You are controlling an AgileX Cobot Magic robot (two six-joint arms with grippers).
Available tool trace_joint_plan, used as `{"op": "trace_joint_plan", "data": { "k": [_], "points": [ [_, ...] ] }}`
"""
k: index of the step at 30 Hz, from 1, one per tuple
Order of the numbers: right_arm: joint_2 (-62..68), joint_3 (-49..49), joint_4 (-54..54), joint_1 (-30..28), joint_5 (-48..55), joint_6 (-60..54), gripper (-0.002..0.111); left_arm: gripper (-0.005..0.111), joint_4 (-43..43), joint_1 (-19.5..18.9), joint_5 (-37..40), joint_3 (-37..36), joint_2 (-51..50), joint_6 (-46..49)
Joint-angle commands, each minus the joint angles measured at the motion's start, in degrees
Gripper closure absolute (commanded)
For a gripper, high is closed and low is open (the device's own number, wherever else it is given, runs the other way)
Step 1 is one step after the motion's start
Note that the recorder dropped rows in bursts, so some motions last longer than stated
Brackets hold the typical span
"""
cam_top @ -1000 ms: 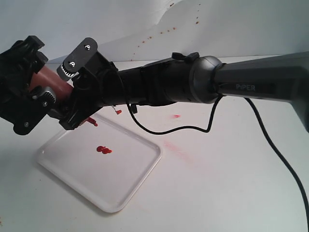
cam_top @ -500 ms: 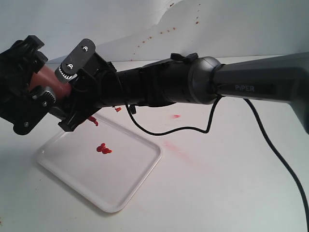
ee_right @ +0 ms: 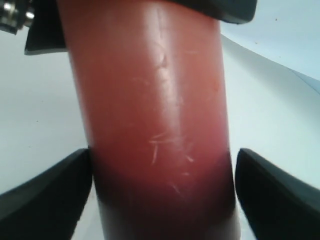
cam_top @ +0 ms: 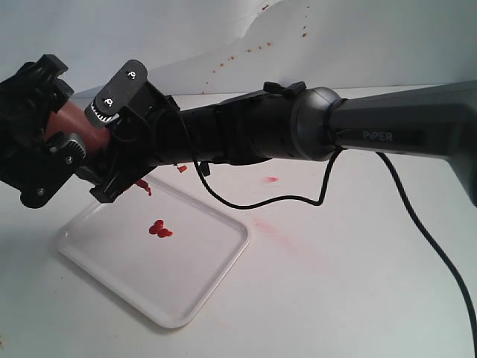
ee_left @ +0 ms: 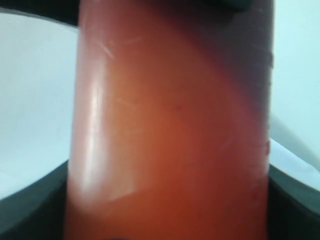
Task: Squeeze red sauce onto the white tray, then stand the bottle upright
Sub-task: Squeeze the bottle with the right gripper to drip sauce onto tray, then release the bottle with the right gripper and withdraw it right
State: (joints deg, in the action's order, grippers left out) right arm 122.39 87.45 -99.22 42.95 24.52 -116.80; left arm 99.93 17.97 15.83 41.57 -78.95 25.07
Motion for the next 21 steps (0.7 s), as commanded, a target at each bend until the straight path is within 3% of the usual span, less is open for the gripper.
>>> {"op": "trace_joint_plan", "data": {
  "k": [1,6,11,16,21],
  "points": [
    [-0.18,-0.03,-0.72,-0.11,-0.34,0.37,0.013,0.106,0.01,0.3,0.5,0.74,0.83,-2.11],
    [-1.64,-0.03,-0.06,-0.11,-4.77,4.87,0.003,0.106,0.01,0.3,0.69,0.74,0.83,-2.44],
    [-3.84,-0.3,3.35,-0.11,-7.02,10.58,0.003,0.106,0.01,0.3,0.69,0.74,0.83,-2.44],
    [-4.77,-0.3,18.98,-0.11,-4.74,24.54,0.003,0.106,0.01,0.3,1.89,0.74,0.83,-2.54],
    [-5.01,-0.3,41.85,-0.22,-4.23,42.47,0.003,0.106,0.01,0.3,2.01,0.74,0.83,-2.54]
  ]
}}
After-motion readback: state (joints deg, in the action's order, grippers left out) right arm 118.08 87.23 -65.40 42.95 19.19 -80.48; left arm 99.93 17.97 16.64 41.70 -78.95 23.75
